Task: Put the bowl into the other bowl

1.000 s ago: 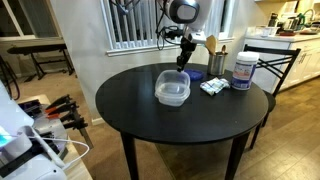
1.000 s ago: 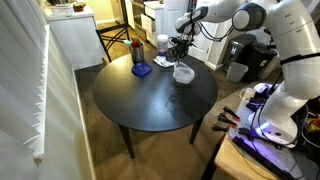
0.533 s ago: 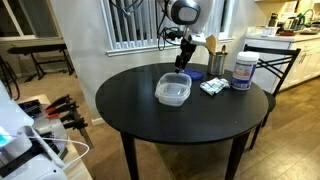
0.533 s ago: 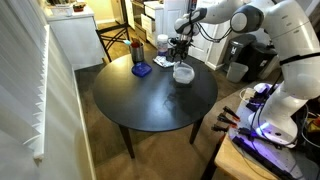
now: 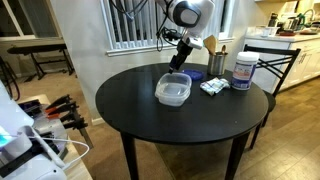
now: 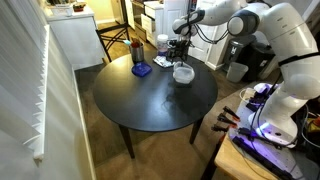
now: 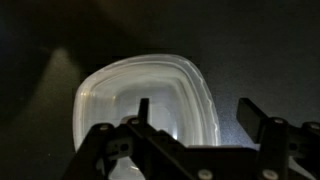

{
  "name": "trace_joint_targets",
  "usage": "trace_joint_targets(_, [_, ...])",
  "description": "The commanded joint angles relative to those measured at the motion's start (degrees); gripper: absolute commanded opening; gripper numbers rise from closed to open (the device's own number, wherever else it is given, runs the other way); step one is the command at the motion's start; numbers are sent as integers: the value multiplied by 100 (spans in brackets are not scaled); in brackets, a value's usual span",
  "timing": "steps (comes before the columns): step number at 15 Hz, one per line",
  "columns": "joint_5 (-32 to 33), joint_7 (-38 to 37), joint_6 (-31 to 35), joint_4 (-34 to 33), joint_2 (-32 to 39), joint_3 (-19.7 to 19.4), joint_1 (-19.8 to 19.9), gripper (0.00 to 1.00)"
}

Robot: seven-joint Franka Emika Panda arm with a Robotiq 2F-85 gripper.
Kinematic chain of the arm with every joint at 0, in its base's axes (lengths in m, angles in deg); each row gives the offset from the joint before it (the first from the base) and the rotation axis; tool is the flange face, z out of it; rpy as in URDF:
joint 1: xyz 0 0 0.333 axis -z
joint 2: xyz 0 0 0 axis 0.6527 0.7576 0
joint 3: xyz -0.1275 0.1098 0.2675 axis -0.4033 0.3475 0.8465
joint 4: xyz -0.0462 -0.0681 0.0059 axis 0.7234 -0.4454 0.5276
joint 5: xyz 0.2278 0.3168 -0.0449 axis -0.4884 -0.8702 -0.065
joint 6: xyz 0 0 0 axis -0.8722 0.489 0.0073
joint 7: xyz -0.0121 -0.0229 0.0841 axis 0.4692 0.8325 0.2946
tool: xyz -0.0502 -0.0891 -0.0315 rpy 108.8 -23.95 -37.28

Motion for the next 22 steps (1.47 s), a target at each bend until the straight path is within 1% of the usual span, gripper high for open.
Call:
trace_joint_targets(1, [102, -55, -294, -265, 108, 58, 58, 59])
trace_joint_targets(7, [117, -75, -300, -400, 180, 55, 49, 19])
trace_joint_targets(10, [85, -9, -250, -355, 128, 82, 61, 2])
trace_joint_targets(12, [107, -57, -250, -381, 141, 65, 43, 0])
trace_joint_targets(16, [196, -288, -229, -552, 321, -14, -17, 0])
trace_joint_targets(22, [413, -641, -346, -1024, 853, -2, -40, 0])
